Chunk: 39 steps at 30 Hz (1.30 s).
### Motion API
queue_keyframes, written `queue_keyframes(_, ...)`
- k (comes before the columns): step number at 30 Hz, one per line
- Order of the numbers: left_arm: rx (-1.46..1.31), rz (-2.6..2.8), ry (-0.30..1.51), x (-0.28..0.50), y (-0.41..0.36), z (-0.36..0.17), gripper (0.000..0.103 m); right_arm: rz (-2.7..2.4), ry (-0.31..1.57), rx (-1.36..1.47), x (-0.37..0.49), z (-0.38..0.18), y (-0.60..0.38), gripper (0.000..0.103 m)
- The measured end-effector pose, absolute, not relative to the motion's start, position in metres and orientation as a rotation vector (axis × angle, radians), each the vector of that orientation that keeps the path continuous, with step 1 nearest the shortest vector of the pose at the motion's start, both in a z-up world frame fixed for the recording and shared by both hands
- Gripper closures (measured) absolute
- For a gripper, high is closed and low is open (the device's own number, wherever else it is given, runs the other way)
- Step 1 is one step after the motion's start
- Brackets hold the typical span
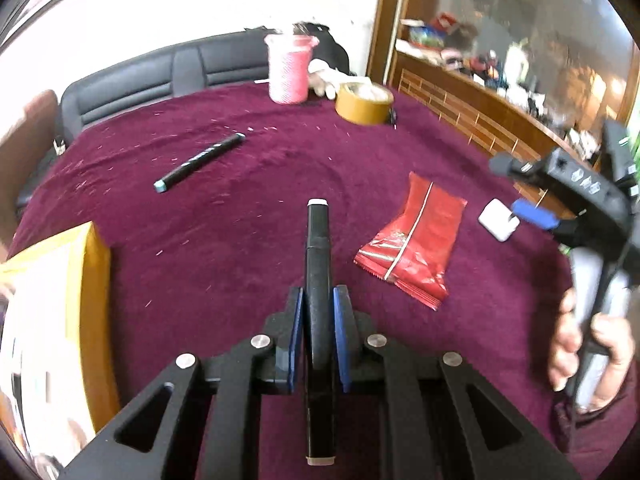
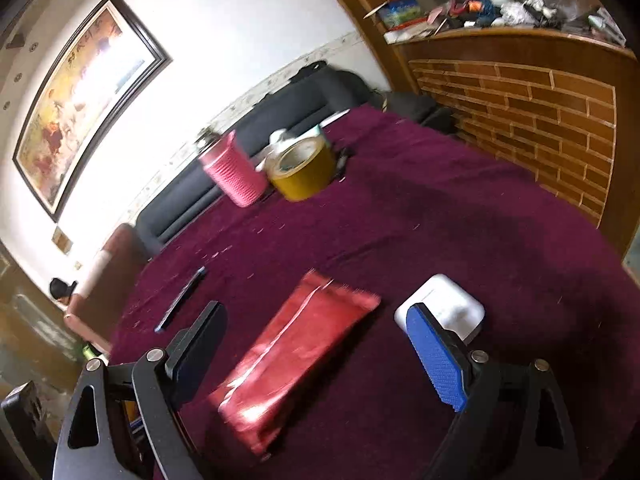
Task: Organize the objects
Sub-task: 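Lift the black marker with the left gripper while the right gripper grasps the red packet, then carry the black marker and red packet to the tray and open both grippers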
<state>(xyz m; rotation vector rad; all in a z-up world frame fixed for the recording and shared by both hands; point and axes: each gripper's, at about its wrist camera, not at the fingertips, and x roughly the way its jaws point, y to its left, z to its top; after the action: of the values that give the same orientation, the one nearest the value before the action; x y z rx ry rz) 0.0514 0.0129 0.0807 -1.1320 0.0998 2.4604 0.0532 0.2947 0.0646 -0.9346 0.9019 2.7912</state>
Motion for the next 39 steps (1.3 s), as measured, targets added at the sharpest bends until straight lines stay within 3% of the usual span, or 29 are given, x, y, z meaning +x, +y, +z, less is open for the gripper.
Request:
queue_keyframes(10, -1.064, 2.537, -0.016, 0.102, -0.057, 0.101, 0.089, 2.621, 0.778, -1.425, 0.002, 0.034, 0.227, 0.009)
queue_keyframes(17, -1.025, 2.659, -0.090, 0.123, -0.117, 0.109, 0.089, 2.473, 0.429, -1.474, -0.028, 0.018, 0.189, 0.008)
queue_keyframes(20, -1.031, 2.690, -0.140, 0.131, -0.141, 0.109, 0.089, 2.462, 0.378, -1.448, -0.026, 0.017, 0.186, 0.010)
queue_keyframes(25, -1.022, 2.749, -0.212, 0.146, -0.177, 0.108, 0.089, 2.490, 0.419, -1.438, -0.014, 0.026, 0.195, 0.036)
queue_keyframes(34, -1.082, 2.866, -0.343, 0.170, -0.244, 0.093, 0.089, 2.621, 0.766, -1.523, 0.020, 0.039, 0.189, 0.050)
queue_keyframes(37, -1.104, 2.893, -0.391, 0.176, -0.260, 0.088, 0.089, 2.704, 0.798, -1.544, 0.029, 0.048, 0.168, 0.054)
queue_keyframes(38, -1.110, 2.899, -0.401, 0.178, -0.264, 0.087, 0.089, 2.728, 0.805, -1.549, 0.031, 0.051, 0.161, 0.058)
queue_keyframes(39, -1.114, 2.904, -0.407, 0.179, -0.268, 0.086, 0.089, 2.756, 0.817, -1.557, 0.033, 0.055, 0.153, 0.078)
